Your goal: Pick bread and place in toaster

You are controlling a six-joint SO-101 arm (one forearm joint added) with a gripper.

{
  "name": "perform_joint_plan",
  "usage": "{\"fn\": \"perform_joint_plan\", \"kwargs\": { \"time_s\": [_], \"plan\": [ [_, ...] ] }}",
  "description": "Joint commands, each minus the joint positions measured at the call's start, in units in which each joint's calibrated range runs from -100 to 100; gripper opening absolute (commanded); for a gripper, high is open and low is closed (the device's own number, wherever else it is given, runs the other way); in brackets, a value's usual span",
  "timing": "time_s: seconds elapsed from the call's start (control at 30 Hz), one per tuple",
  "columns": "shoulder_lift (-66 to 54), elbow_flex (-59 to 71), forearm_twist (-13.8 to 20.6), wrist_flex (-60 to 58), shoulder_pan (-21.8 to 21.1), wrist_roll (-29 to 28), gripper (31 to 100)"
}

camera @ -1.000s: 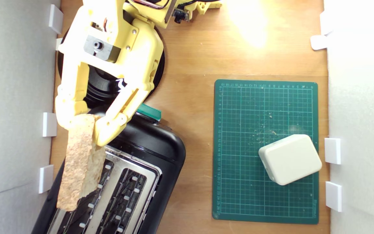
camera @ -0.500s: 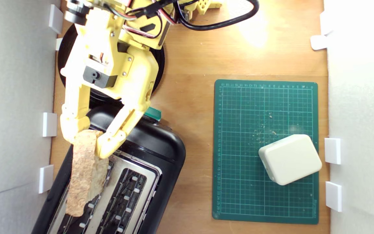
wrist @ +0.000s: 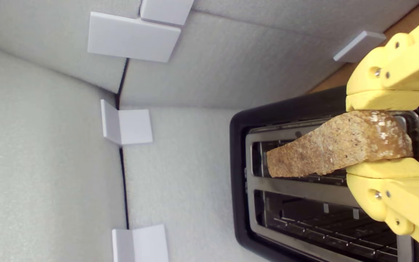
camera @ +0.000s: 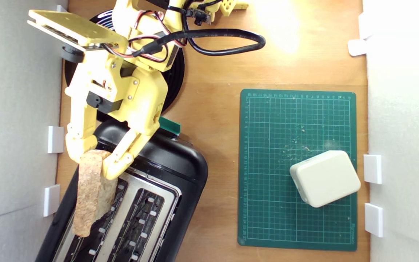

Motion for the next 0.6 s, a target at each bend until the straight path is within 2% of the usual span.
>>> {"fn": "perform_joint_plan", "kwargs": {
  "time_s": [0.0,0.57],
  "plan": [
    [-0.02,-5.11,0.53,-0.15,0.61,0.01,58.3],
    [6.63,-9.55,0.53,-0.23,0.53,0.01,58.3]
  ]
}}
